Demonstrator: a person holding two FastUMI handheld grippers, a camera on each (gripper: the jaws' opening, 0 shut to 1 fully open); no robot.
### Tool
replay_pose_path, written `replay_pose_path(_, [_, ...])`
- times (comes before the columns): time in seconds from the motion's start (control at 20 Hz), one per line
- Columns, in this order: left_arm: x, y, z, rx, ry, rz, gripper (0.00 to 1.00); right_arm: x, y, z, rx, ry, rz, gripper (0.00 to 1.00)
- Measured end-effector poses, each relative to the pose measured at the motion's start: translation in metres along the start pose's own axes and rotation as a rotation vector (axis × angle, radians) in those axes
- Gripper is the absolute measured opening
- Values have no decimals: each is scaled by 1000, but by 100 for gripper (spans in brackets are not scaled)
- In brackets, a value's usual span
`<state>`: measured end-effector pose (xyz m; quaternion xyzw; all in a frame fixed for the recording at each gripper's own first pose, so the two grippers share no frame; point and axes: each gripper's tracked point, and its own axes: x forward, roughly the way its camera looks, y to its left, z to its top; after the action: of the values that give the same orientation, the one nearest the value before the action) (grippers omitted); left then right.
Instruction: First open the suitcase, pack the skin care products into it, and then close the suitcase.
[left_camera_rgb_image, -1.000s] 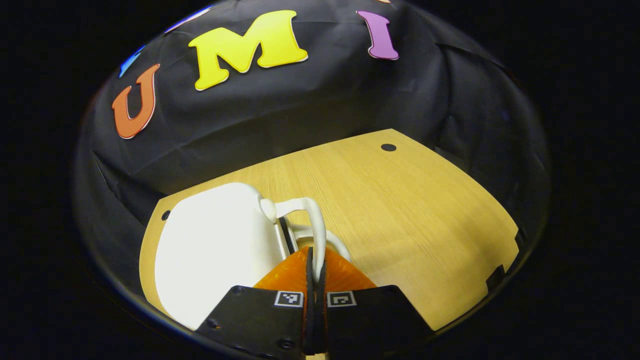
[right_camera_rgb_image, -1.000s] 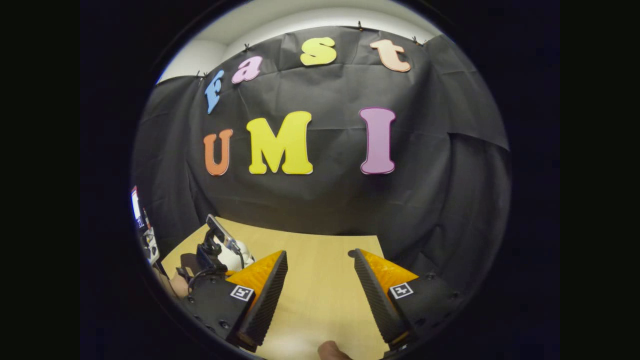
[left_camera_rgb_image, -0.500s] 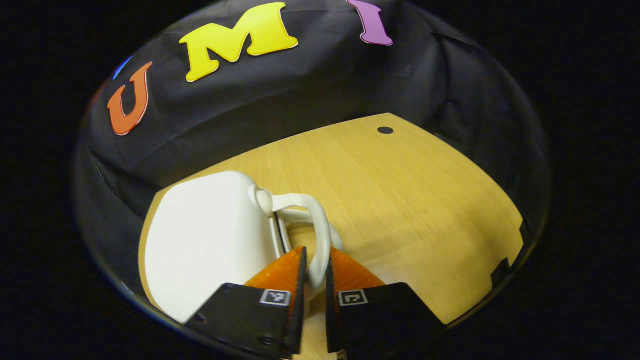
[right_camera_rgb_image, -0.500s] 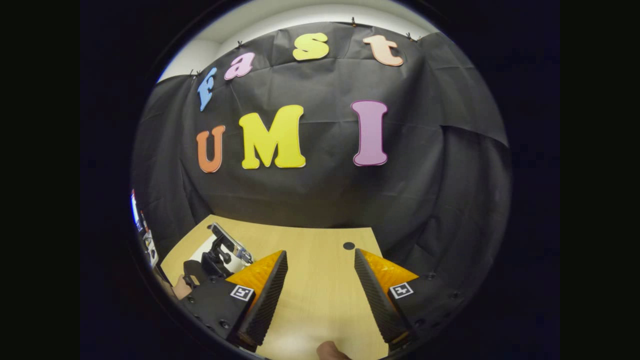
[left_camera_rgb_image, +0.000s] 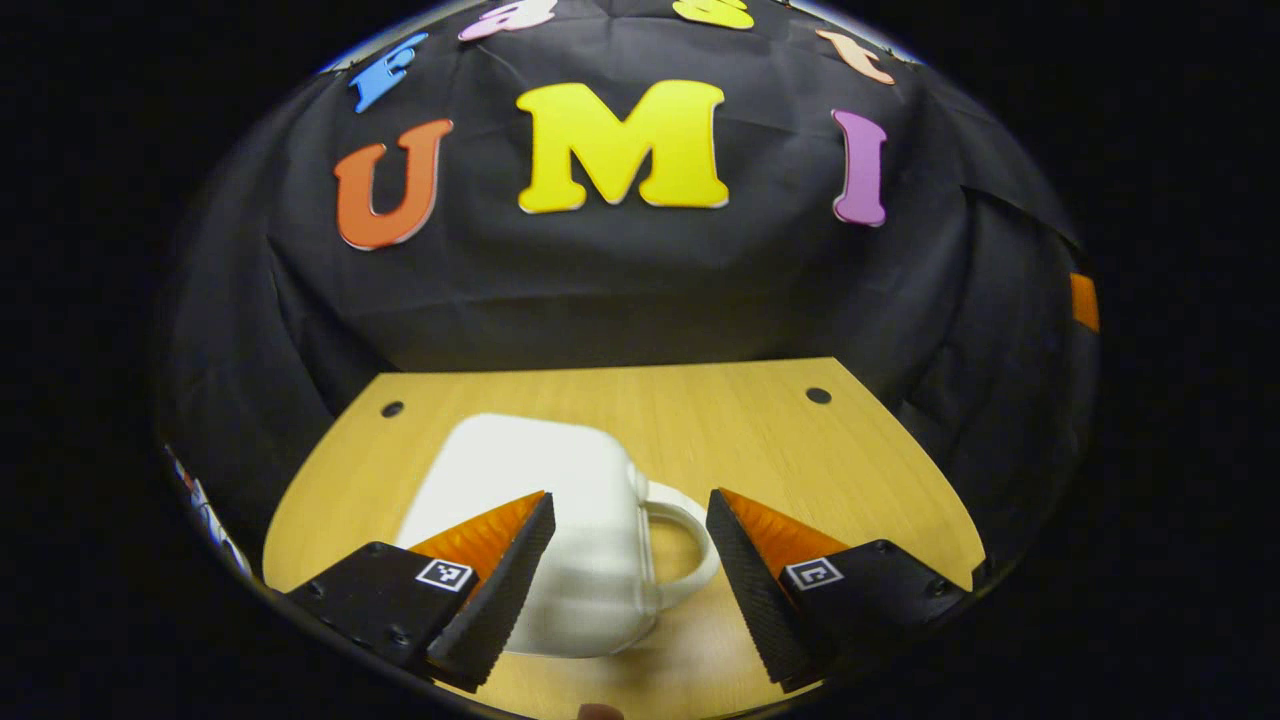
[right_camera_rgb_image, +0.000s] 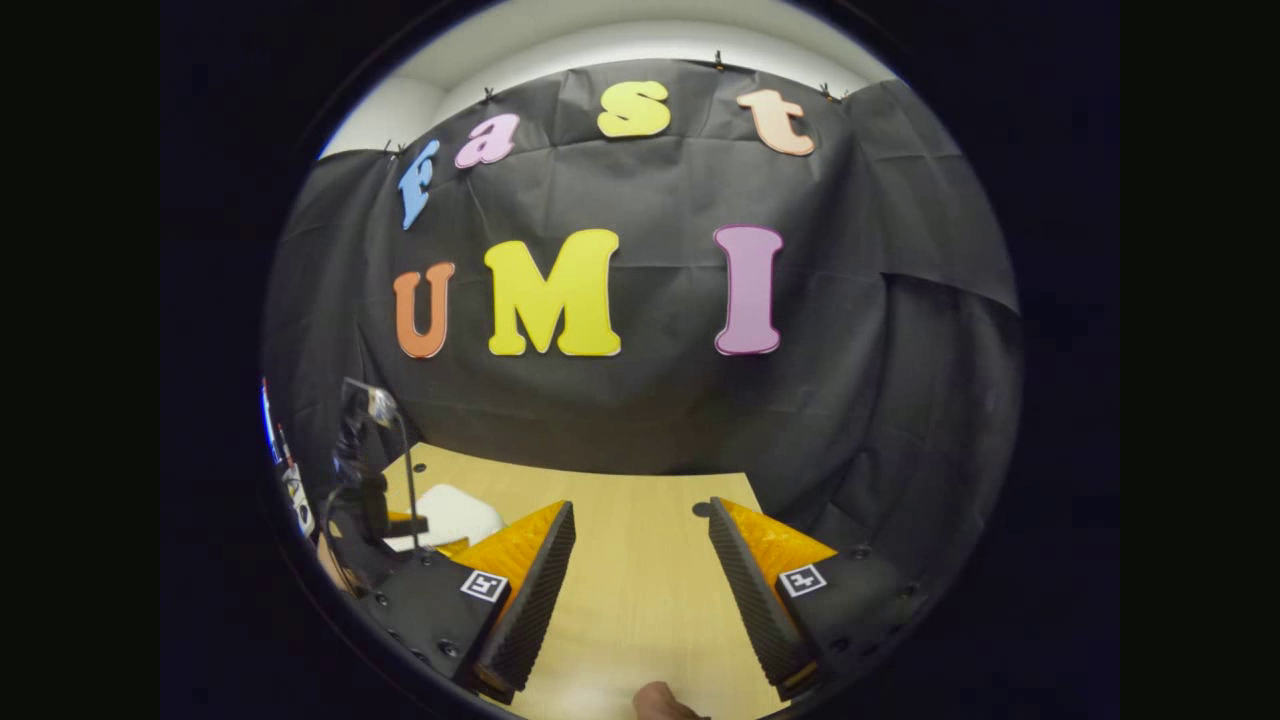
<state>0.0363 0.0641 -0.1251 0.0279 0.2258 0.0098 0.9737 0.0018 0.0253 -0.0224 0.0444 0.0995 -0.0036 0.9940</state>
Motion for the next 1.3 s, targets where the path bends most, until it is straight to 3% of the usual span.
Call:
replay_pose_path(0.2, [-56,30,65,-3,-182,87,97,-2,27,17,-39,-74,-7,80])
replay_pose_path(0.4, [-97,52,101,-53,-295,94,96,-4,60,26,-69,-133,-4,80])
replay_pose_path(0.85, [-131,76,102,-74,-318,67,96,-2,105,15,-68,-121,5,80])
replay_pose_path(1.3, [-125,80,97,-74,-310,45,96,3,128,17,-101,-118,18,80])
